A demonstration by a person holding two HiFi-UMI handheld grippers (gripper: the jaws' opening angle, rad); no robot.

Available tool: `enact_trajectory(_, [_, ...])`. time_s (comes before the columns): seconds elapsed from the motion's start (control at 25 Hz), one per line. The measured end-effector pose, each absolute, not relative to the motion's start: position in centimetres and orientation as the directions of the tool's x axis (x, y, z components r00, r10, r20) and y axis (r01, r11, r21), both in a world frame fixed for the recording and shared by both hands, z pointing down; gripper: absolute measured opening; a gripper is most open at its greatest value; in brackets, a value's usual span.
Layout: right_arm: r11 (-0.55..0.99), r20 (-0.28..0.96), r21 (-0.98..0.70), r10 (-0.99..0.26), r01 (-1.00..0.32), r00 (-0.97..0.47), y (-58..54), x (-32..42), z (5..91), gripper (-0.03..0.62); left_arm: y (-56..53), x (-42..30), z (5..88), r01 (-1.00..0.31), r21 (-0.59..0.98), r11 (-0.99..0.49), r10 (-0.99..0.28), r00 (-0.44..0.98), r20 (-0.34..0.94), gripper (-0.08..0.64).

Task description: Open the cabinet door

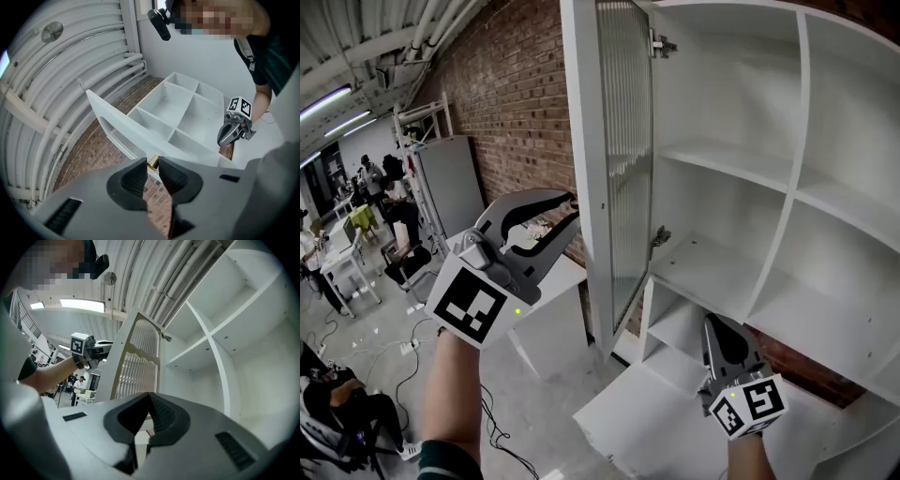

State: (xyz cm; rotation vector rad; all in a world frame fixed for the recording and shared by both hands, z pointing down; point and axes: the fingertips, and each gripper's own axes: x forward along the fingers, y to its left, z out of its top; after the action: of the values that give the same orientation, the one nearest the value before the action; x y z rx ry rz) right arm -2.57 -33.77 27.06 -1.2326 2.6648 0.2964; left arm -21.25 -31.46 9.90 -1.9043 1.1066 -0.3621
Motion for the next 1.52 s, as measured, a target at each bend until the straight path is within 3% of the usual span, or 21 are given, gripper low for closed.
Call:
enact_trajectory(0.64, [0.639,-0.240,0.102,-0.728,-0.763,-0.642,-34.7,-5.0,27.6,0.003,-33.5,-27.0,10.1,-0.602,-0.769,-0.217,-0.808,0.552,-0.204,0.075])
enact_trajectory(1.08, [0.635,-0.224,0.097,-0.736,-0.766,-0.639,-35.0,-6.1,27.9,0.003,-35.9,-31.6,10.1,-0.677,-0.719,-0.153,-0.851,0.461,-0.253,0.062])
enact_trajectory(1.52, [0.650,-0.210,0.086,-0.729,-0.755,-0.651,-35.2,-6.7,28.1,0.003,-36.0,-32.0,9.3,-0.731,-0.672,-0.122,-0.836,0.440,-0.327,0.052])
